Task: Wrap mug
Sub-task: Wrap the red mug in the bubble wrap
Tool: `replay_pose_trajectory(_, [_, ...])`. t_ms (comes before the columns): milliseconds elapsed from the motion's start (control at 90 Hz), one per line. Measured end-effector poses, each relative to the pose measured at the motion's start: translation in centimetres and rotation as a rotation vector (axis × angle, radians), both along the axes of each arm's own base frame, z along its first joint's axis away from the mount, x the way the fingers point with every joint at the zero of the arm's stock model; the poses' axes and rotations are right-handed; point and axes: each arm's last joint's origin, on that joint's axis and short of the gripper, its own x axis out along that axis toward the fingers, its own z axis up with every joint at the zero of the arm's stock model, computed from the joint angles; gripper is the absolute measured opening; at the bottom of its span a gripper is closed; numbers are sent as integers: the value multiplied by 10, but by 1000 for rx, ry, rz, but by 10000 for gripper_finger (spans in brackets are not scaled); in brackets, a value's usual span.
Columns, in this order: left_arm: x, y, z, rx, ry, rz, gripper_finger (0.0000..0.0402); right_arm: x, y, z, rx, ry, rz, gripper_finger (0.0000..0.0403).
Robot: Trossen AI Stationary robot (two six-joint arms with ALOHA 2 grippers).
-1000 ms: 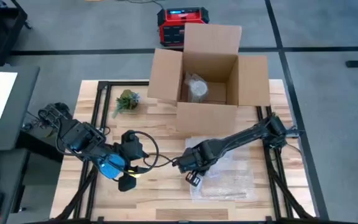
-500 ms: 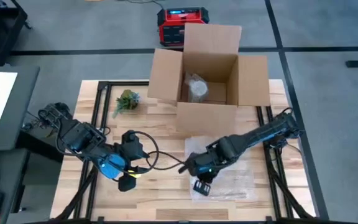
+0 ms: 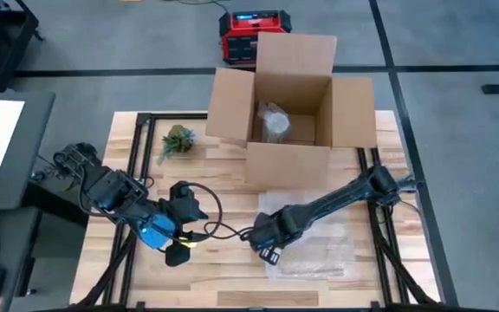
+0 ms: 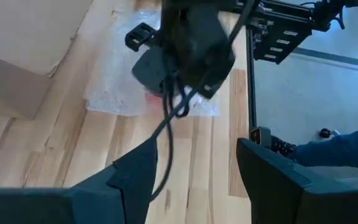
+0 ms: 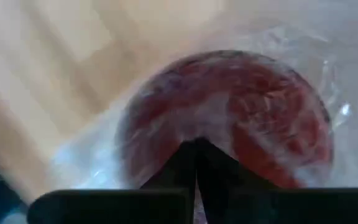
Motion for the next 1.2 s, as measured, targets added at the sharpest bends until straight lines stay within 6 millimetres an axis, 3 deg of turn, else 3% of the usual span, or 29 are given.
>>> replay_pose_trajectory(122, [0, 0, 0, -1, -1, 0, 201, 4, -1, -9, 9, 25, 9, 0])
replay_pose_trajectory(200, [0, 0, 0, -3, -2, 1, 201, 4, -3, -5, 21, 32, -4, 0])
replay_pose_trajectory(289, [0, 0, 0, -4, -2, 2, 201, 1, -4, 14, 22, 29, -17, 0])
replay_pose_trajectory(467, [0, 0, 0, -5, -3, 3, 201, -16, -10, 71, 58, -55, -58, 0])
replay_pose_trajectory(578, [0, 0, 0, -6, -3, 3, 201, -31, -12, 92, 64, -81, -130, 0])
replay_pose_trajectory(700, [0, 0, 0, -6, -3, 4, 201, -59, -13, 109, -47, -39, -257, 0])
replay_pose_trajectory(789, [0, 0, 0, -6, -3, 4, 201, -72, -10, 106, -146, 9, -321, 0])
replay_pose_trajectory(1044, [0, 0, 0, -6, -3, 4, 201, -80, -15, 62, -178, 78, -408, 0])
replay_pose_trajectory(1200, [0, 0, 0, -5, -3, 3, 201, -80, -18, 62, -185, 35, -440, 0])
